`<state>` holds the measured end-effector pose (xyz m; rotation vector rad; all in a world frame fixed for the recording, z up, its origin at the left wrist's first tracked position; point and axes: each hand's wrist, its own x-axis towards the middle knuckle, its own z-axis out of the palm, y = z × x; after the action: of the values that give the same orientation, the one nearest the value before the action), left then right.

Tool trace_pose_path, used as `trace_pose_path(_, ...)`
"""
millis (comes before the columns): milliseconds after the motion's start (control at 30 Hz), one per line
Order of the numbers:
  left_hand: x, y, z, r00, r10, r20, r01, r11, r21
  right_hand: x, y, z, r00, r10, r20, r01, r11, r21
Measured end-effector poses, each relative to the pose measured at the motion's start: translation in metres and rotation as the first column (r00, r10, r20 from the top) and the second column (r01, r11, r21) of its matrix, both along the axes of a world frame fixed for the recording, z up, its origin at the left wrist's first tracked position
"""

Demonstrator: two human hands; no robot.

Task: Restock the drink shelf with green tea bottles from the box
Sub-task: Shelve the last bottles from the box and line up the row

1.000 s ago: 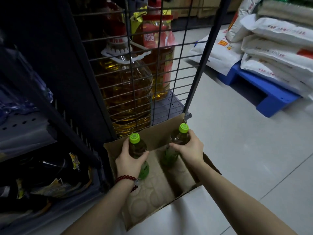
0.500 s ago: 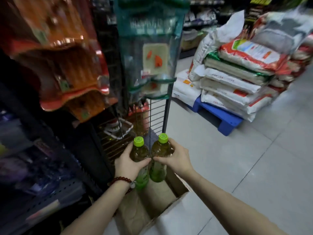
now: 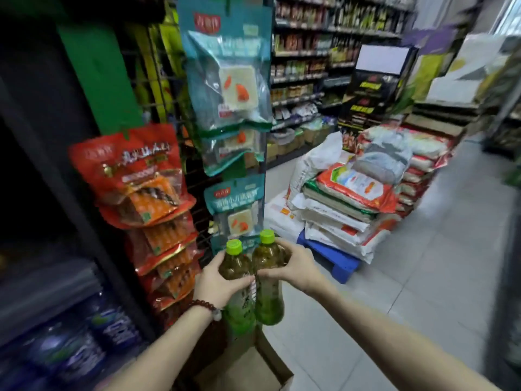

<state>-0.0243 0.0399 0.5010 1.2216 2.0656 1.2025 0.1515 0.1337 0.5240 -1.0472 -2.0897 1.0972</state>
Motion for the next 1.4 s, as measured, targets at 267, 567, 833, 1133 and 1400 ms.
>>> trace_pose_path(267,0.006,-0.038,0.166,0.998,-0.025,-0.049,0.028,0.998,0.058,0.009,-0.040,0.160,0.999,-0.019,-0.032,0.022,0.997,0.068)
trace_pose_path(567,0.000,-0.099,0.310,0.997,0.014,-0.082,-0.001,0.987,0.159,0.001,-0.095,0.309,0.995,-0.004,-0.100,0.022,0.984,0.177)
trace_pose_path(833,-0.026,-0.134,0.399,0.981,0.152,-0.118,-0.114,0.954,0.276,-0.035,-0.106,0.389,0.977,0.132,-0.166,-0.092,0.969,0.228)
trace_pose_path(1133,-0.050,-0.187,0.474,0.916,0.357,-0.181,-0.282,0.897,0.339,-0.086,-0.124,0.456,0.894,0.366,-0.257,-0.265,0.896,0.356)
trace_pose_path(1400,-0.071,-0.239,0.525,0.872,0.440,-0.214,-0.325,0.848,0.418,-0.124,-0.167,0.497,0.782,0.519,-0.346,-0.370,0.832,0.413)
